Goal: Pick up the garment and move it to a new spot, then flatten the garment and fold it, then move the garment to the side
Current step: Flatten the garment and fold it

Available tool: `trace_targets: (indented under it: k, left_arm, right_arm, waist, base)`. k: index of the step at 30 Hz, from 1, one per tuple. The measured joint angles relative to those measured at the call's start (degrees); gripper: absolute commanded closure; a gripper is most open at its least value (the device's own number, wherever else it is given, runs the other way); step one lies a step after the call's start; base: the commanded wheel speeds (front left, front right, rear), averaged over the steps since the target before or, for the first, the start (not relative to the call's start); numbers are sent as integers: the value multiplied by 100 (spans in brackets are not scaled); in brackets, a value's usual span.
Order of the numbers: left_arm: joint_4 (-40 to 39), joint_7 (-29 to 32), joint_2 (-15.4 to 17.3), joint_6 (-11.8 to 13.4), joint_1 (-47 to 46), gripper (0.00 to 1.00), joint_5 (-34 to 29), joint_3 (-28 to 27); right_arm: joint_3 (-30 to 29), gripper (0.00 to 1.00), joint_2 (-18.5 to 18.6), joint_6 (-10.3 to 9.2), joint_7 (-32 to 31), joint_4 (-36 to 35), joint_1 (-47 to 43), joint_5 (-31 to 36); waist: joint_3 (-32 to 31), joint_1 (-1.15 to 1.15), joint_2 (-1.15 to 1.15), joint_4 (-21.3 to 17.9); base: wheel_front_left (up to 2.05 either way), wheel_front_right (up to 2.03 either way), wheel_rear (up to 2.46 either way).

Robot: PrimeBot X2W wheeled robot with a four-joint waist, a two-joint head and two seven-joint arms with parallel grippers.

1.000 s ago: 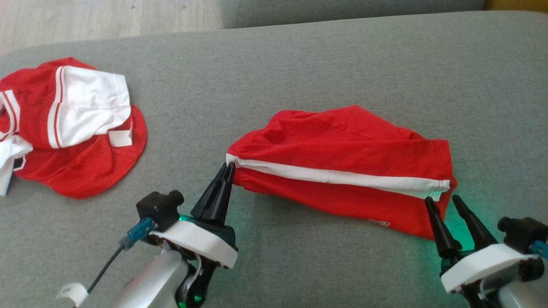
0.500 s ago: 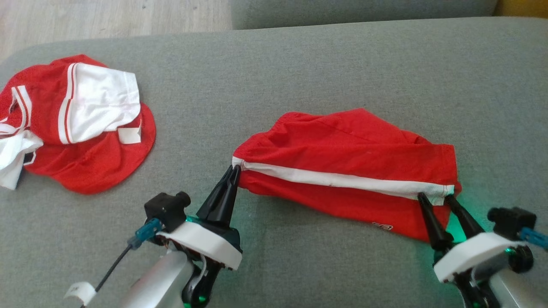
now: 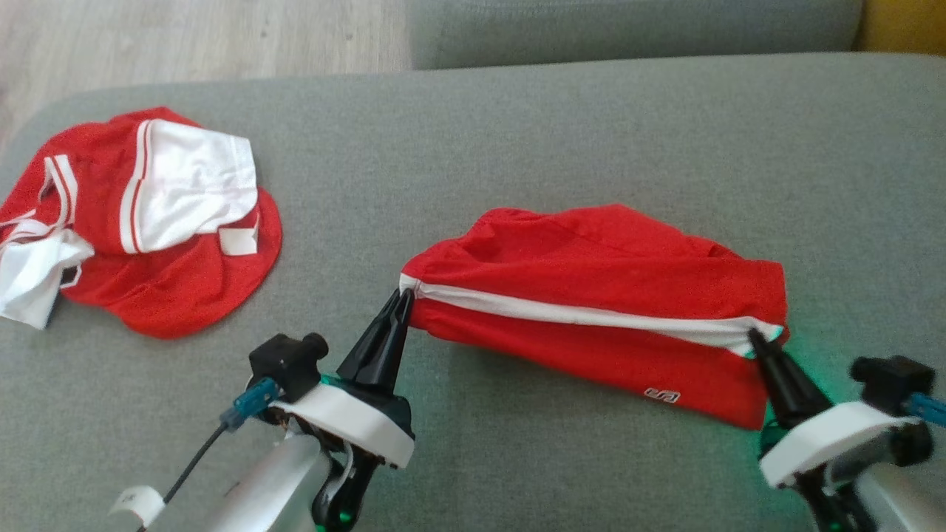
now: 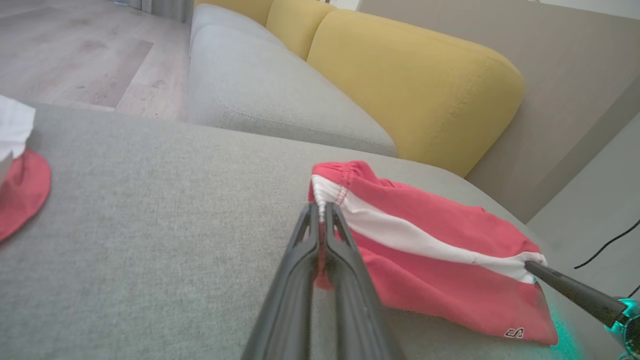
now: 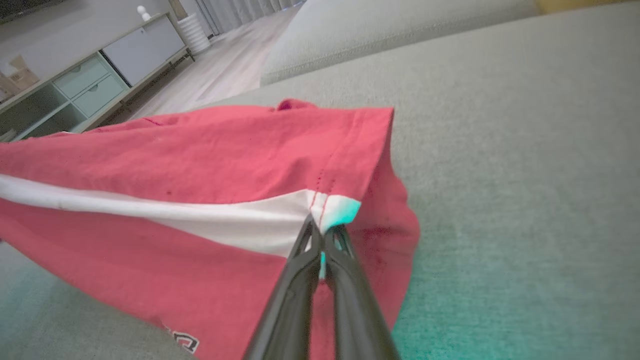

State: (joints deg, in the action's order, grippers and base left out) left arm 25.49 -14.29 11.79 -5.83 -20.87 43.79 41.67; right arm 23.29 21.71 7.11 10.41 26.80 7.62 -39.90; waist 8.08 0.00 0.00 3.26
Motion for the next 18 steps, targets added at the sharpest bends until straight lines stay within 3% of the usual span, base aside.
trace_targets:
  k: [6, 10, 14, 17, 18]
  left_arm:
    - [-307, 11, 63, -59, -69, 100, -151, -52]
    - [-740, 366, 244, -125, -828, 100, -212, 7]
    - [-888, 761, 285, -132, -2503, 100, -437, 40]
    - [-531, 873, 114, -133, -3780, 100, -494, 15]
    - [-121, 804, -35, -164, -4489, 100, -603, -26]
  right_arm:
    - [-637, 100, 310, 0, 100, -903, -325, 58]
    - [-1411, 100, 567, 0, -311, -1922, -150, 193]
    - [-1815, 100, 734, 0, -935, -2305, 1134, 316]
    - [-1805, 100, 834, 0, -1179, -2180, 2571, 328]
    - [-1709, 100, 929, 0, -1191, -1915, 3498, 423]
  waist:
    - [-271, -1, 0, -3]
    - [-257, -1, 0, -60]
    - [17, 0, 0, -148]
    - [331, 1, 0, -210]
    - [571, 2, 0, -249]
  base:
    - [0, 0, 0]
    - [0, 0, 0]
    - [0, 0, 0]
    - [0, 0, 0]
    - [0, 0, 0]
